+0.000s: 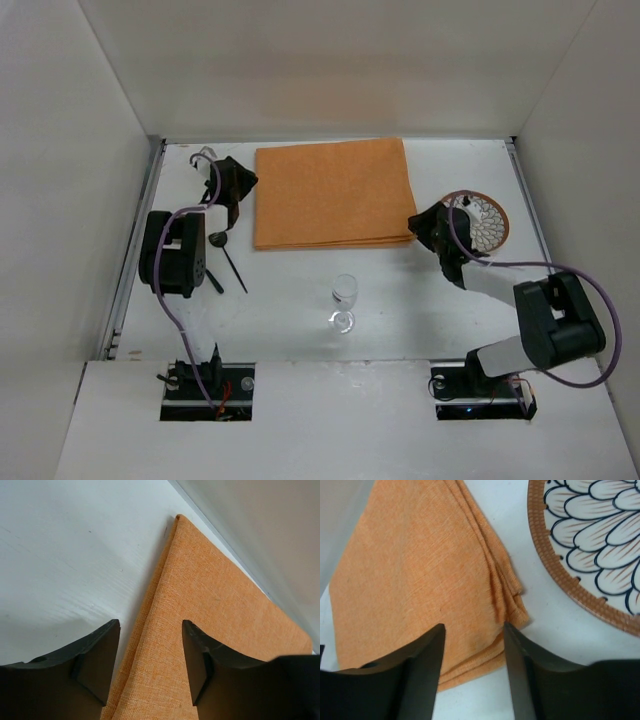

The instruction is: Set the dinner table for one person

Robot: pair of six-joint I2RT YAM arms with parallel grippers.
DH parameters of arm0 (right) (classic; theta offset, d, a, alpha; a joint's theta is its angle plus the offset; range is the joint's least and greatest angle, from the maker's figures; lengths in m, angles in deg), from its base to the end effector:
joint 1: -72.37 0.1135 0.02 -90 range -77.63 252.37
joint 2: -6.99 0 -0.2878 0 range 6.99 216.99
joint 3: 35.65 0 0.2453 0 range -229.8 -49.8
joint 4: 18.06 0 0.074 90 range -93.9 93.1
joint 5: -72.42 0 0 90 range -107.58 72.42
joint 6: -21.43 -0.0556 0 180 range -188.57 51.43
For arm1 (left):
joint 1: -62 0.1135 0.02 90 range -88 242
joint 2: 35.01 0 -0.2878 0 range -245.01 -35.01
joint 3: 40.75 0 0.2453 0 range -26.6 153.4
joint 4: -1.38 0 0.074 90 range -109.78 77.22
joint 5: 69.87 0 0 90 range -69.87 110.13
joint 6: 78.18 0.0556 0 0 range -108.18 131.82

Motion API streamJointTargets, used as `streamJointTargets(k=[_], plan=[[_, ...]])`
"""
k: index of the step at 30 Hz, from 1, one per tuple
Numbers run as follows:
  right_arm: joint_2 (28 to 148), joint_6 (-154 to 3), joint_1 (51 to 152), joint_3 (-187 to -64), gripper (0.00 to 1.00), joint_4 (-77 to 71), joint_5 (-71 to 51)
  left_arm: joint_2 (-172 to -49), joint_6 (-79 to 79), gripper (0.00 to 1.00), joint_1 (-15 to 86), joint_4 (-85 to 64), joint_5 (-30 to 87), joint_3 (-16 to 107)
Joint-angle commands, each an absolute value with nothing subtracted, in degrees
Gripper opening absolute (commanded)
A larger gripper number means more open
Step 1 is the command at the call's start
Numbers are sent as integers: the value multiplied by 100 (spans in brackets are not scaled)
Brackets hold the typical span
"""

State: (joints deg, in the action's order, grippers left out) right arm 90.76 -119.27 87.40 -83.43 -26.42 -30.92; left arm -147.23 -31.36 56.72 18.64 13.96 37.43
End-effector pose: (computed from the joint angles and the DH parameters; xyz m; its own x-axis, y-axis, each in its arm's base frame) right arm 0.2938 0.0656 0.1960 -0.3262 0.6921 -0.6440 0.3118 0.7218 0.6178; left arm 0.4545 -0.0360 0.2053 -0.2021 -0.6645 -0.7194 -0.2047 0.7470 -0.6325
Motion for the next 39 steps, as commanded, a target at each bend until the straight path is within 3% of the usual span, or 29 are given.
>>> streamJointTargets(k=[1, 7, 14, 18, 23, 28, 39], plan=[[8418, -11841, 8876, -8136, 59, -2667, -3041, -14189, -3116, 51, 5677, 1965, 1222, 3563], [6802, -11516, 8815, -7908, 65, -1956, -3076, -13329, -3125, 48, 5186, 1992, 1222, 3019], [5218, -11498, 7595, -7372, 78, -1076, -3541, -11975, -3090, 42, 4132, 2317, 819, 1561], [5023, -11489, 6751, -7169, 84, -838, -3515, -11280, -2975, 41, 3770, 2291, 475, 840], [5725, -11630, 6512, -7195, 85, -865, -3542, -10568, -2879, 41, 3586, 2282, 545, 127], [6595, -11849, 6144, -7213, 81, -1224, -3657, -10067, -2695, 43, 3331, 2405, 528, -356], [8169, -12131, 5572, -7591, 54, -2331, -2971, -10004, -2465, 48, 3164, 2959, 405, -691]])
